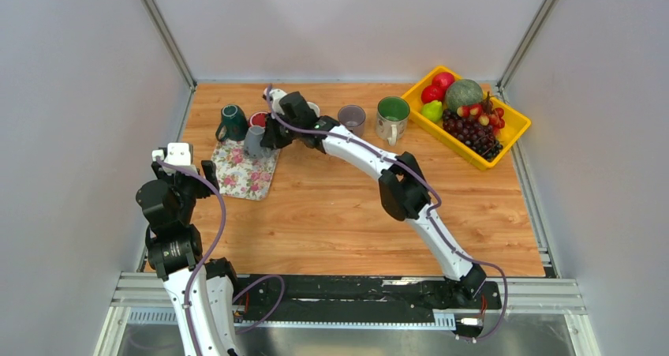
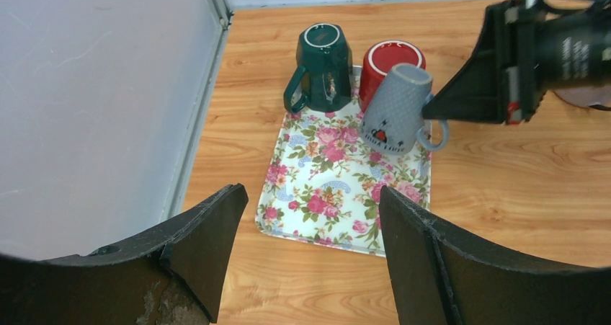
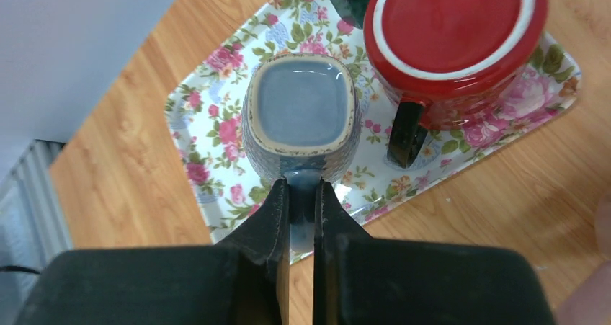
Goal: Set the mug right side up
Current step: Turn over the cup on the tray.
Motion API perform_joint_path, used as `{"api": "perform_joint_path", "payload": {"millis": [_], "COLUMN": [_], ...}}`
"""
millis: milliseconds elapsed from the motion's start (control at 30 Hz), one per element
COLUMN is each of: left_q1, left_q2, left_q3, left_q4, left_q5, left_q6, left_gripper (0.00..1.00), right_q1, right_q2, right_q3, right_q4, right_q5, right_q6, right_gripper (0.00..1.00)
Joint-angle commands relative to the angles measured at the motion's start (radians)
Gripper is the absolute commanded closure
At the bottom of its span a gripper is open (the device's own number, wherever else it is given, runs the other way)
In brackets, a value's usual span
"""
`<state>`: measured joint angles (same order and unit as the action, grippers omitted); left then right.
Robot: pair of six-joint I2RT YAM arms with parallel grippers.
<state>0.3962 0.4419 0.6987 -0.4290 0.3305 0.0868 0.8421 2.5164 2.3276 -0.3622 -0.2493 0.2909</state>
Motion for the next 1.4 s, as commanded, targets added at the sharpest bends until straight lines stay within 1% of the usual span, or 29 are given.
{"api": "perform_joint_path", "payload": {"millis": [0, 167, 367, 500, 600, 700, 733, 767, 800, 833, 867, 900, 933, 1000, 1033, 1100, 1167, 1200, 1300, 1333, 1367], "left_q1": [0.015, 0.015, 0.015, 0.015, 0.015, 0.014, 0.013, 0.01, 0.001, -0.008, -0.04, -0.061, -0.112, -0.179, -0.197, -0.236, -0.282, -0.296, -0.374, -0.384, -0.423], "left_q2": [0.002, -0.001, 0.012, 0.048, 0.109, 0.173, 0.209, 0.226, 0.262, 0.28, 0.31, 0.327, 0.36, 0.421, 0.461, 0.514, 0.562, 0.576, 0.648, 0.664, 0.696], "left_q3": [0.005, 0.008, 0.017, 0.034, 0.053, 0.073, 0.081, 0.088, 0.089, 0.088, 0.088, 0.088, 0.089, 0.099, 0.104, 0.108, 0.116, 0.122, 0.17, 0.18, 0.199], "left_q4": [0.031, 0.029, 0.029, 0.031, 0.046, 0.077, 0.11, 0.134, 0.186, 0.219, 0.279, 0.305, 0.346, 0.397, 0.41, 0.492, 0.608, 0.634, 0.751, 0.776, 0.838], "left_q5": [0.001, 0.01, 0.063, 0.163, 0.296, 0.404, 0.455, 0.501, 0.519, 0.537, 0.54, 0.535, 0.529, 0.529, 0.54, 0.565, 0.588, 0.592, 0.602, 0.6, 0.596], "left_q6": [-0.015, -0.02, -0.036, -0.056, -0.092, -0.178, -0.205, -0.268, -0.301, -0.373, -0.405, -0.461, -0.483, -0.535, -0.571, -0.642, -0.714, -0.751, -0.806, -0.839, -0.857], "left_gripper": [0.21, 0.21, 0.21, 0.21, 0.21, 0.2, 0.2, 0.21, 0.2, 0.2, 0.2, 0.2, 0.2, 0.2, 0.2, 0.2, 0.2, 0.2, 0.2, 0.2, 0.2], "right_q1": [-0.044, -0.083, -0.144, -0.188, -0.225, -0.264, -0.278, -0.292, -0.307, -0.321, -0.336, -0.35, -0.371, -0.405, -0.42, -0.454, -0.491, -0.508, -0.558, -0.572, -0.586], "right_q2": [-0.139, -0.168, -0.228, -0.295, -0.349, -0.407, -0.423, -0.442, -0.461, -0.479, -0.5, -0.519, -0.547, -0.587, -0.61, -0.651, -0.692, -0.714, -0.77, -0.789, -0.809], "right_q3": [-0.009, -0.057, -0.173, -0.265, -0.323, -0.388, -0.414, -0.432, -0.451, -0.472, -0.493, -0.518, -0.538, -0.579, -0.6, -0.648, -0.708, -0.738, -0.833, -0.859, -0.884], "right_q4": [0.071, 0.101, 0.224, 0.331, 0.398, 0.467, 0.482, 0.5, 0.519, 0.538, 0.56, 0.585, 0.608, 0.655, 0.689, 0.747, 0.813, 0.849, 0.945, 0.972, 1.007], "right_q5": [-0.179, -0.294, -0.454, -0.518, -0.54, -0.557, -0.56, -0.559, -0.562, -0.563, -0.564, -0.566, -0.569, -0.574, -0.576, -0.578, -0.576, -0.573, -0.569, -0.566, -0.563], "right_q6": [0.142, 0.243, 0.399, 0.486, 0.531, 0.579, 0.594, 0.607, 0.619, 0.632, 0.644, 0.659, 0.671, 0.695, 0.708, 0.729, 0.756, 0.767, 0.799, 0.809, 0.819], "right_gripper": [1.0, 1.0, 1.0, 1.0, 1.0, 1.0, 1.0, 1.0, 1.0, 1.0, 1.0, 1.0, 1.0, 1.0, 1.0, 1.0, 1.0, 1.0, 1.0, 1.0, 1.0]}}
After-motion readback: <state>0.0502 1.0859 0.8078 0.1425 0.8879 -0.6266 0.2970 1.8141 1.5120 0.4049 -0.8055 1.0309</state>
